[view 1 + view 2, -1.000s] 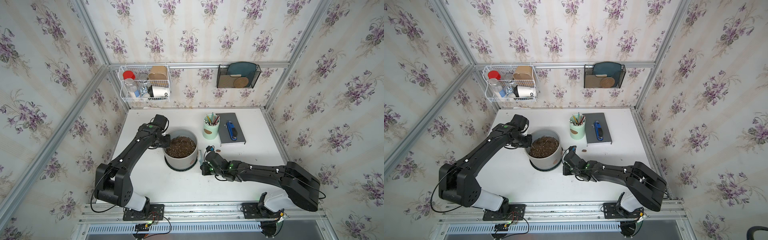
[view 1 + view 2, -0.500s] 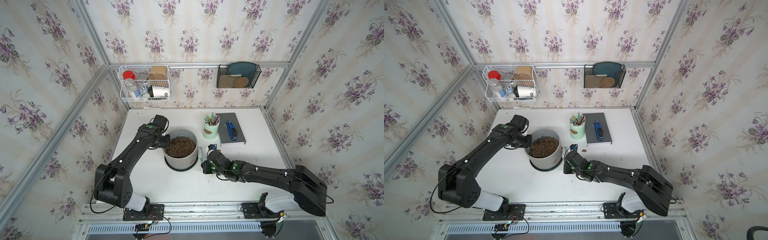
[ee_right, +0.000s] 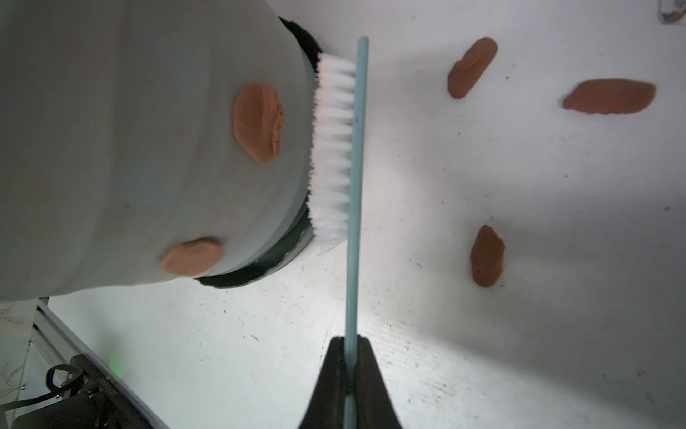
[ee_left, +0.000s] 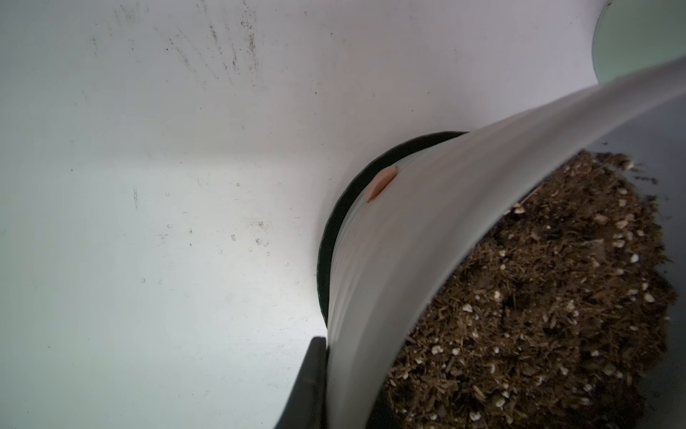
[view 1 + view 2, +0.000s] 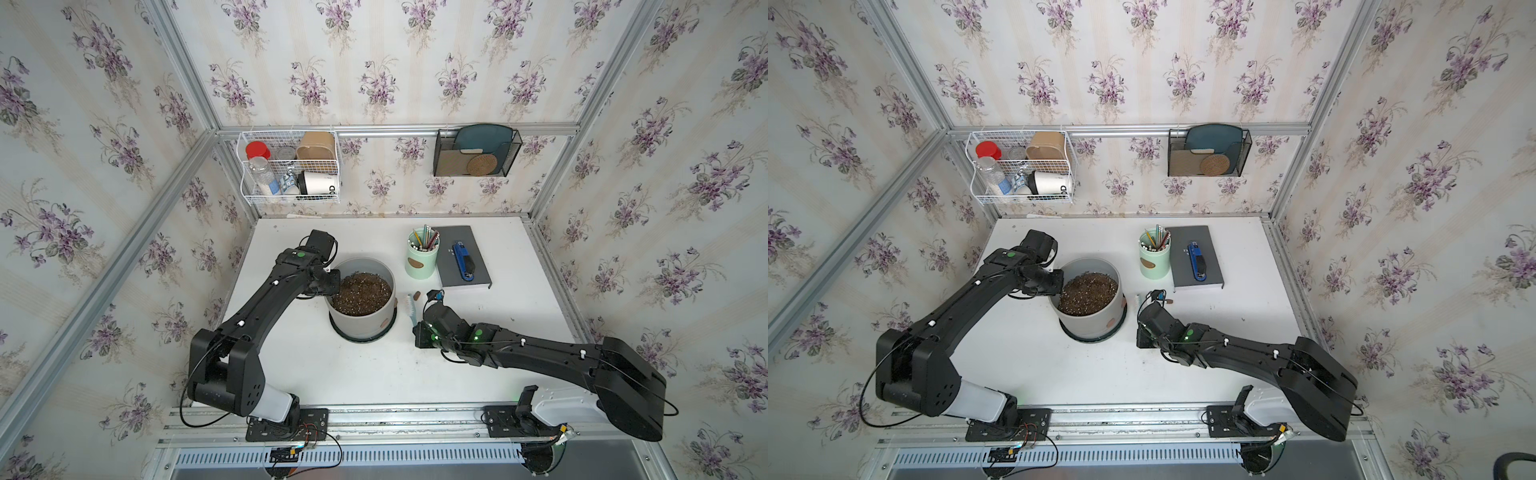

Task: Scrub the dried mud off the ceramic pot
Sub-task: Brush off the soil from the pot, then rotate the pot on the tray.

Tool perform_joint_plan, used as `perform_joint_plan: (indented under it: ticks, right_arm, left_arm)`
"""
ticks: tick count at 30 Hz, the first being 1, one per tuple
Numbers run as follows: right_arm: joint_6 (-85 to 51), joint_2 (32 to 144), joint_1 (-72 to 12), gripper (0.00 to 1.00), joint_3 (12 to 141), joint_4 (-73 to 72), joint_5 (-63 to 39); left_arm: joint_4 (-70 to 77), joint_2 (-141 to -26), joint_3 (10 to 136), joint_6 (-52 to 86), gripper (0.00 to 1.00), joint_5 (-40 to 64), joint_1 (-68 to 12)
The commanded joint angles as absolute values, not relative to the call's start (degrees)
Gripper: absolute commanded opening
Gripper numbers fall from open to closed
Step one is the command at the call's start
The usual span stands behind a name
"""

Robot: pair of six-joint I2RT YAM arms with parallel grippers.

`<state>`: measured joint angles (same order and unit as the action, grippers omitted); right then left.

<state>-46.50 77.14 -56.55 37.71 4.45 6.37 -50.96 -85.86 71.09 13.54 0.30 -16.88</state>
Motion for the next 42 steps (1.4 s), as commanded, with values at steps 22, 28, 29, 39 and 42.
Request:
perform_joint_plan:
  ticks: [22, 28, 29, 39, 42]
  right_arm:
    - [-44.7, 75.6, -57.7, 0.00, 38.5, 3.6, 4.5]
    - [-45.7, 72.7, -57.7, 0.00, 36.7, 8.1, 8.5]
    - [-45.9, 71.9, -57.6, 0.00, 36.3, 8.4, 8.8]
    - [-44.2, 77.1, -57.7, 0.00, 37.8, 13.8, 7.8]
    - [-43.9, 73.1, -57.7, 0.00, 36.5, 11.9, 7.1]
  left_arm:
    - [-53.9, -86.2, 71.1, 15.3, 0.00, -0.4, -16.7]
    - [-54.7, -85.7, 71.1, 15.8, 0.00, -1.7, -16.6]
    - [-54.9, -85.6, 71.0, 15.8, 0.00, -1.9, -16.7]
    - [-55.6, -84.7, 70.6, 17.1, 0.00, -2.5, -16.5]
    - [-56.0, -84.4, 70.9, 17.8, 0.00, -3.0, -16.5]
